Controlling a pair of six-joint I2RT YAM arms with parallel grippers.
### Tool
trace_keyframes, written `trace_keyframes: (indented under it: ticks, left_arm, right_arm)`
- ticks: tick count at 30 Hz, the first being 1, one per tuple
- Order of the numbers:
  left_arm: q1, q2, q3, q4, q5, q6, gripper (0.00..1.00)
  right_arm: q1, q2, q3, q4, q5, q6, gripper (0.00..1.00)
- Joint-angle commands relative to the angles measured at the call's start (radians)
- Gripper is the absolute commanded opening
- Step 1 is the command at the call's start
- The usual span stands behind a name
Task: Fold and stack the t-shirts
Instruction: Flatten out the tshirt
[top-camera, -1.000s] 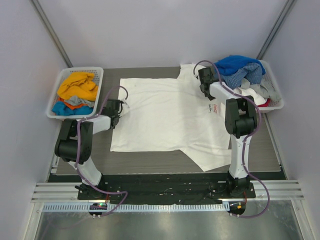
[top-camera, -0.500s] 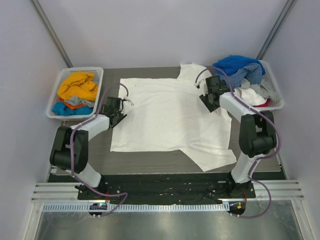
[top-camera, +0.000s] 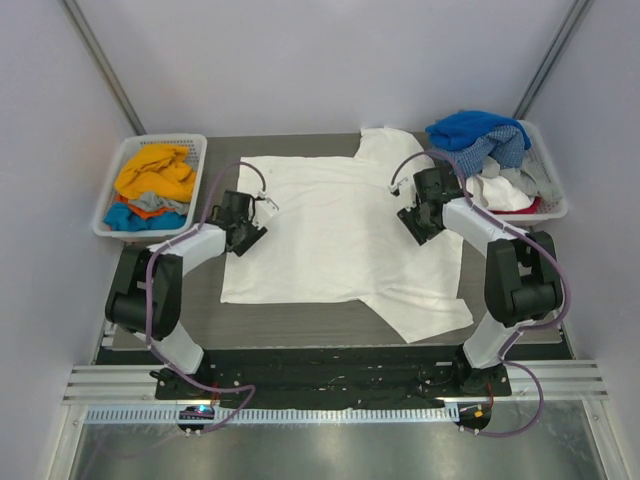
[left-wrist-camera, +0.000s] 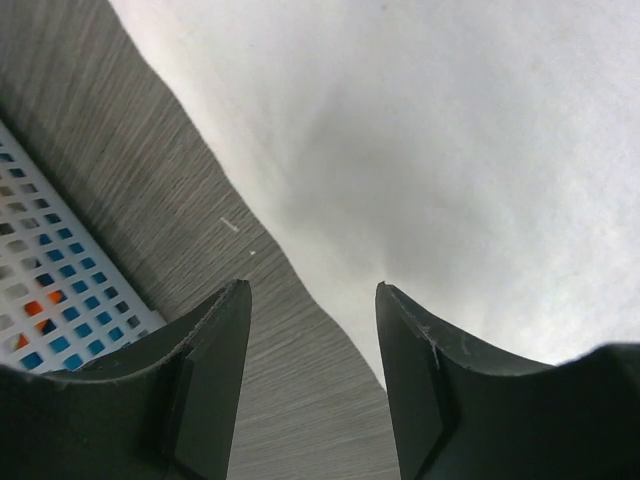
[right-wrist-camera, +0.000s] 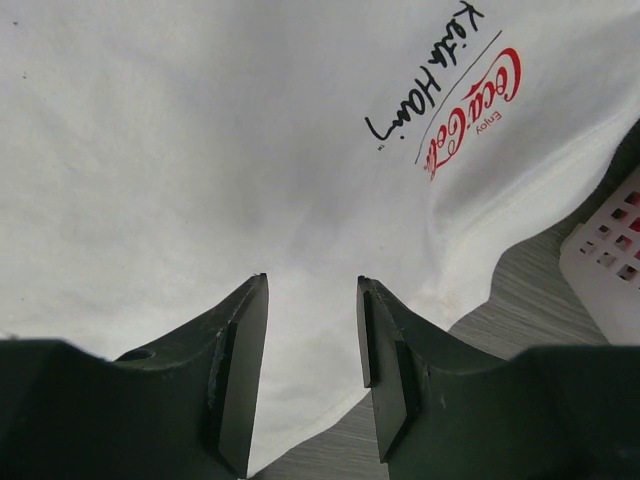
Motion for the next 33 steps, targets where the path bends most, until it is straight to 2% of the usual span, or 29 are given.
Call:
trace_keyframes:
  ticks: [1,13,19,27,33]
  left_arm:
    - [-0.006,0.063,0.056,0.028,0.009,-0.012,0.58]
    - [-0.012,0.233,0.148,0.054,-0.086,0.043,0.72]
    - [-0.014,0.303,0.186,0.055,-0.163,0.083,0.71]
    - [-0.011,0.307,0.132,0.115,-0.233,0.152,0.70]
    - [-0.014,0.306,0.160,0.120,-0.245,0.124,0.70]
  right_arm:
    - [0.014,0.019,0.010,0.032,-0.035,0.023,0.48]
    - [0.025,0.183,0.093,0.083,-0.004,0.005,0.48]
    - [0.025,0.254,0.165,0.103,0.022,-0.014,0.48]
    - [0.025,0.327,0.262,0.113,0.048,-0.018,0.48]
    - [0.026,0.331,0.300,0.097,0.043,-0.011,0.48]
